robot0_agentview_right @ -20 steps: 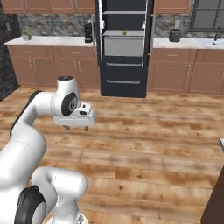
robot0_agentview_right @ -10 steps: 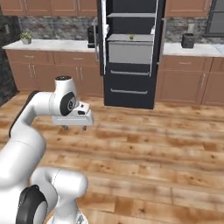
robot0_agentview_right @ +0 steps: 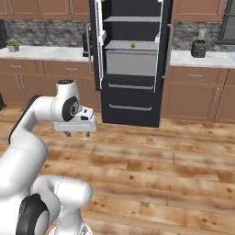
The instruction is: Place the cold items (broccoli and lemon) from the fridge in one tupperware on the dining counter. Place the warm items (kebab skewer and hot dog) in the stove area in another tupperware.
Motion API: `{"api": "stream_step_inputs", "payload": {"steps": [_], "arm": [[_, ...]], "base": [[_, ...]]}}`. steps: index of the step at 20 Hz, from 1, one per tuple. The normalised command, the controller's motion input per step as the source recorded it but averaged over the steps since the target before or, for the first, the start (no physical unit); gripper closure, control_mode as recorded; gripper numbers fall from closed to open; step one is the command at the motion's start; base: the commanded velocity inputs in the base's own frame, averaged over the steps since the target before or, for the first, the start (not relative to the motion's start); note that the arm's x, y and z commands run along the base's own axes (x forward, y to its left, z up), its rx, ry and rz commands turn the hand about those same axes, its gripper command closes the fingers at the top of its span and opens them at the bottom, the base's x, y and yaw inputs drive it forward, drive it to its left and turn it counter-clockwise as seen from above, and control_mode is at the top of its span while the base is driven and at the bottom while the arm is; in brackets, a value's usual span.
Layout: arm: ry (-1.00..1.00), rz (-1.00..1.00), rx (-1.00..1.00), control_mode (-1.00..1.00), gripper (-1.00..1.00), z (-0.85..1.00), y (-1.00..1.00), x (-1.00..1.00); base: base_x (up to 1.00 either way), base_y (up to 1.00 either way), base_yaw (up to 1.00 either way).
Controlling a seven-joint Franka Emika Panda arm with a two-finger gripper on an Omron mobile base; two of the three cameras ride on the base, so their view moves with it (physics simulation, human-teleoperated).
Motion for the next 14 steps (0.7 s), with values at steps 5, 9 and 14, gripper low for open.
{"api": "stream_step_inputs", "payload": {"steps": [5,9,14], "arm": [[0.0,0.0,0.0,1.0,-1.0,0.0,0.0,0.0],[0.0,0.0,0.0,1.0,-1.0,0.0,0.0,0.0],[0.0,0.0,0.0,1.0,-1.0,0.0,0.0,0.0]], "base": [[1.0,-0.58,-0.11],[1.0,0.06,-0.03],[1.0,0.31,0.1]]}}
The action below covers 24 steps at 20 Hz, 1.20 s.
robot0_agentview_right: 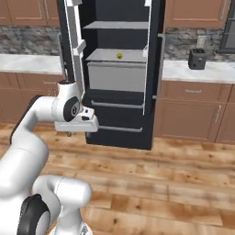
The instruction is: Place the cold items (broccoli and lemon) from the fridge in one tupperware on the dining counter. Place the warm items (kebab skewer and hot dog) in the stove area in another tupperware.
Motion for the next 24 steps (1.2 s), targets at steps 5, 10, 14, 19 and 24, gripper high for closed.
{"api": "stream_step_inputs", "payload": {"steps": [5,10,14,19,24], "arm": [[0.0,0.0,0.0,1.0,-1.0,0.0,0.0,0.0],[0.0,0.0,0.0,1.0,-1.0,0.0,0.0,0.0],[0.0,0.0,0.0,1.0,-1.0,0.0,0.0,0.0],[0.0,0.0,0.0,1.0,-1.0,0.0,0.0,0.0],[0.0,0.0,0.0,1.0,-1.0,0.0,0.0,0.0]], "base": [[1.0,-0.02,0.21],[1.0,-0.04,0.11],[1.0,-0.59,0.0],[0.95,0.02,-0.12],[0.62,0.63,-0.12]]}}
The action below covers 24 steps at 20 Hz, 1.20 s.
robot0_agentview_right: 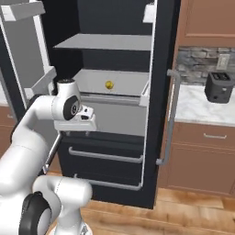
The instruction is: Place the cold items (broccoli and lemon) from the fridge in one tupperware on the dining counter. Place the warm items (kebab skewer and hot dog) in the stove area in another tupperware.
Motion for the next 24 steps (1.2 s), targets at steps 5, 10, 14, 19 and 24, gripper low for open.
{"api": "stream_step_inputs", "payload": {"steps": [5,10,14,19,24], "arm": [[0.0,0.0,0.0,1.0,-1.0,0.0,0.0,0.0],[0.0,0.0,0.0,1.0,-1.0,0.0,0.0,0.0],[0.0,0.0,0.0,1.0,-1.0,0.0,0.0,0.0],[0.0,0.0,0.0,1.0,-1.0,0.0,0.0,0.0],[0.0,0.0,0.0,1.0,-1.0,0.0,0.0,0.0]], "base": [[0.4,0.25,-0.08],[0.53,-0.4,0.01],[0.91,-0.21,0.05],[0.52,-0.04,0.03],[0.0,0.0,0.0]]}}
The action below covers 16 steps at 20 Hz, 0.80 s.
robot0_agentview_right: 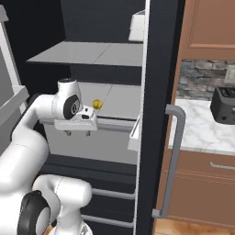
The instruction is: Place the cold items (broccoli and lemon) from the fridge in one tupperware on the dining counter. Place the warm items (kebab skewer and hot dog) in the stove area in another tupperware.
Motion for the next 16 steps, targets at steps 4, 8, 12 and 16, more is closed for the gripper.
{"api": "stream_step_inputs", "payload": {"steps": [4,8,12,16], "arm": [[0.0,0.0,0.0,1.0,-1.0,0.0,0.0,0.0],[-0.31,0.0,0.0,-1.0,-1.0,0.02,0.01,0.1],[-0.62,0.0,0.0,-1.0,-1.0,0.31,0.06,0.17],[-0.55,-0.01,0.03,-1.0,-1.0,0.64,0.25,0.7]], "base": [[0.0,0.0,0.0],[0.01,0.0,0.0],[0.0,0.0,0.0],[0.0,0.0,0.0]]}}
